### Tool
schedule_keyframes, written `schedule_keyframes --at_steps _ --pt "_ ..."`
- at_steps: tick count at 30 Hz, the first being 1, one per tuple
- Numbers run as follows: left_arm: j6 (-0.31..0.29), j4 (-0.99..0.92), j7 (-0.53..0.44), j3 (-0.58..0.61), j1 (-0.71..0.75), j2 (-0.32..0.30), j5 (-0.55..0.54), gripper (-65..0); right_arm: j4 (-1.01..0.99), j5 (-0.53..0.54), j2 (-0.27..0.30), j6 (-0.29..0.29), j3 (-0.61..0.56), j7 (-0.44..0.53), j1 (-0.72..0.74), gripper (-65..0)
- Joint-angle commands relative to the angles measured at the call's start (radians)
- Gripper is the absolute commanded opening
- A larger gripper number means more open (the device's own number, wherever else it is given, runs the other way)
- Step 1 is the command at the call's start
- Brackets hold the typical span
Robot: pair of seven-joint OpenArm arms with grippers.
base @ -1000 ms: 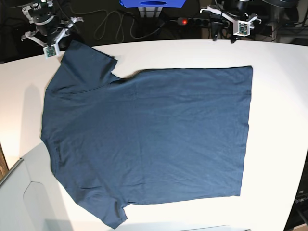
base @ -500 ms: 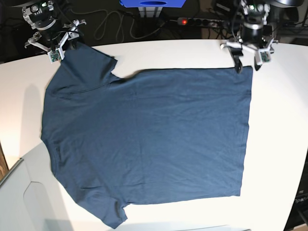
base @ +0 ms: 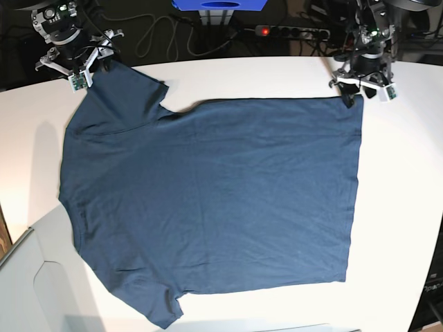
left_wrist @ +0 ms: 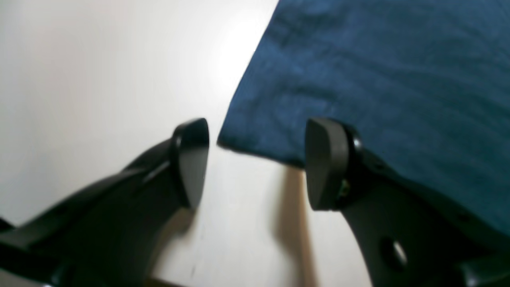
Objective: Fold the T-shirt properly
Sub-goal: 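Lower both grippers and pinch the collar-edge corners of the shirt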
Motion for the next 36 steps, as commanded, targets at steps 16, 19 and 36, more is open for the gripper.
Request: schedule_keyframes --at_steps 16,19,36 --pt "-0.001 -0.041 -0.021 0.001 -0.026 -0.003 -0.01 -28.4 0.013 -0.004 0.01 0.016 0.007 0.016 -0.011 -26.9" --pt "-0.001 -0.041 -0.021 0.001 -0.027 -0.003 -0.01 -34.3 0.013 -0.004 0.01 0.016 0.007 0.016 -0.011 -26.9" --pt "-0.001 -0.041 -0.016 -0.001 -0.059 0.013 -0.01 -65.0 0.013 0.001 0.008 0.034 0.11 0.016 -0.008 -26.9"
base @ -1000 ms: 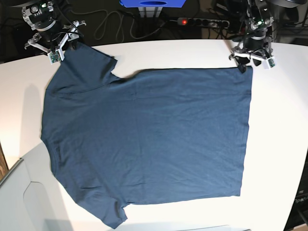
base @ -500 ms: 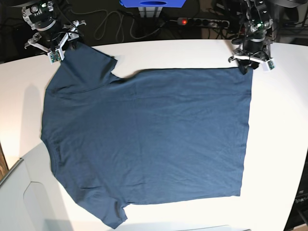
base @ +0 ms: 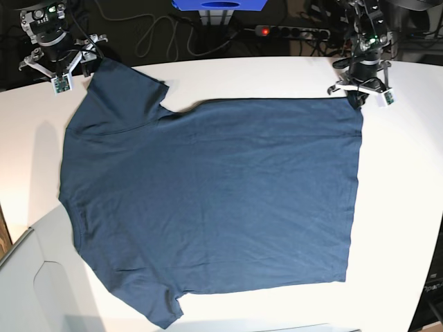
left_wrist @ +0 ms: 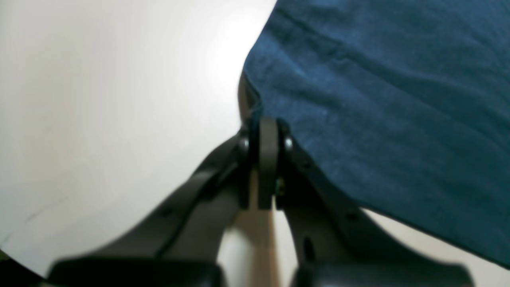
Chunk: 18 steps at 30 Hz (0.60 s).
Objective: Fold the T-shirt properly
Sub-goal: 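Lower both grippers and pinch the collar-edge corners of the shirt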
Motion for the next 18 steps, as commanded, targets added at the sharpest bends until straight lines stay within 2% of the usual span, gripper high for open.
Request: schedule_keyframes --at_steps 1,4,10,18 --pt "-0.001 0.018 -0.017 -0.006 0.004 0.003 -0.003 -65.0 0.012 0.001 0.008 0.041 0.01 0.016 -0.003 -26.9" --pt "-0.001 0.028 -0.017 -0.002 0.008 0.005 -0.003 -65.0 0.008 0.003 0.003 0.106 0.01 0.016 0.032 -26.9" --pt "-0.001 0.025 -0.018 -0.002 0.01 0.011 -0.003 -65.0 -0.069 -0.001 -0.021 0.175 0.007 0.016 0.104 -26.5" --pt "-0.001 0.026 -0.018 -0.003 0.01 0.011 -0.002 -65.0 -0.183 -0.001 -0.02 0.183 -0.022 0.016 0.207 -26.4"
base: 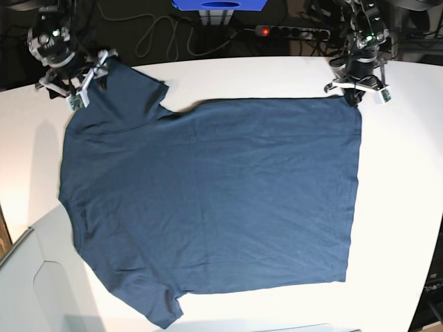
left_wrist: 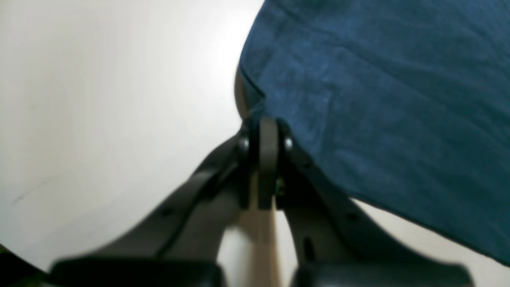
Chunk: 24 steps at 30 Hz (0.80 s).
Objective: Fold the T-shirt properly
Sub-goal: 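Lower both grippers and pinch the collar-edge corners of the shirt, then lift the collar edge and carry it over toward the hem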
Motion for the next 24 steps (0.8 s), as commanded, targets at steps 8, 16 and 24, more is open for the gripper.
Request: schedule_keyframes --at_steps 8,16,24 --pt "0.0 0.019 -0.02 -0.008 0.001 -0.007 -0.003 -65.0 -0.109 0.004 0.015 0.016 0.002 0.012 0.072 -26.6" --pt "0.0 0.019 -0.02 -0.01 0.003 -0.007 -0.001 -65.0 -0.15 0.001 0.015 0.017 0.0 0.012 0.095 -42.0" --pt "0.0 0.02 -0.02 -0.01 0.003 -0.007 -0.001 -65.0 -0.152 -0.001 0.016 0.017 0.0 0.01 0.089 -64.6"
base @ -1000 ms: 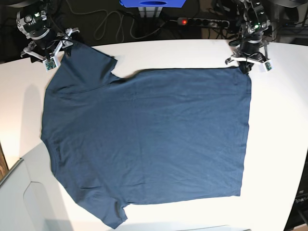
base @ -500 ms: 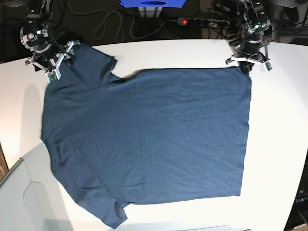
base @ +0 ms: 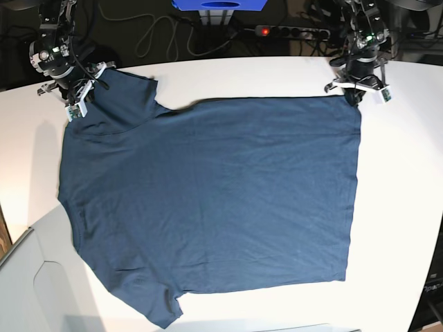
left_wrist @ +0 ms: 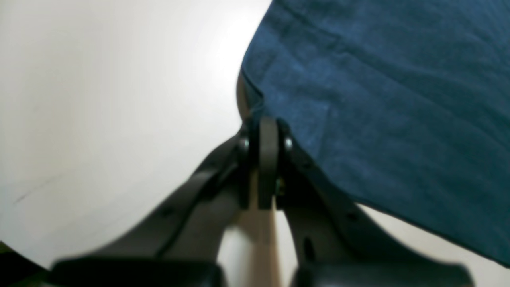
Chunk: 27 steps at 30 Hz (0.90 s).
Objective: Fold the T-shirt properly
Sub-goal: 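Lift the collar edge and carry it over toward the hem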
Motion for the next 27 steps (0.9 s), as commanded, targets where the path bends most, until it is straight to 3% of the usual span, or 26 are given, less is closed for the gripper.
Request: schedule_keyframes --at_steps 1,18,27 --pt "0.0 0.02 -0.021 -0.007 0.002 -0.008 -0.004 -65.0 0.016 -0.006 0.016 0.017 0.005 -0.002 -0.007 -64.8" --pt "0.003 0.182 -0.021 -0.007 0.075 -0.007 -0.004 -65.0 0.335 0.001 0.039 0.017 0.014 -0.002 -0.046 -64.8" --pt "0.006 0.245 -0.017 -0.007 0.009 -0.011 -0.003 -65.0 0.329 0.0 0.039 0.017 0.01 -0.003 0.089 -64.8"
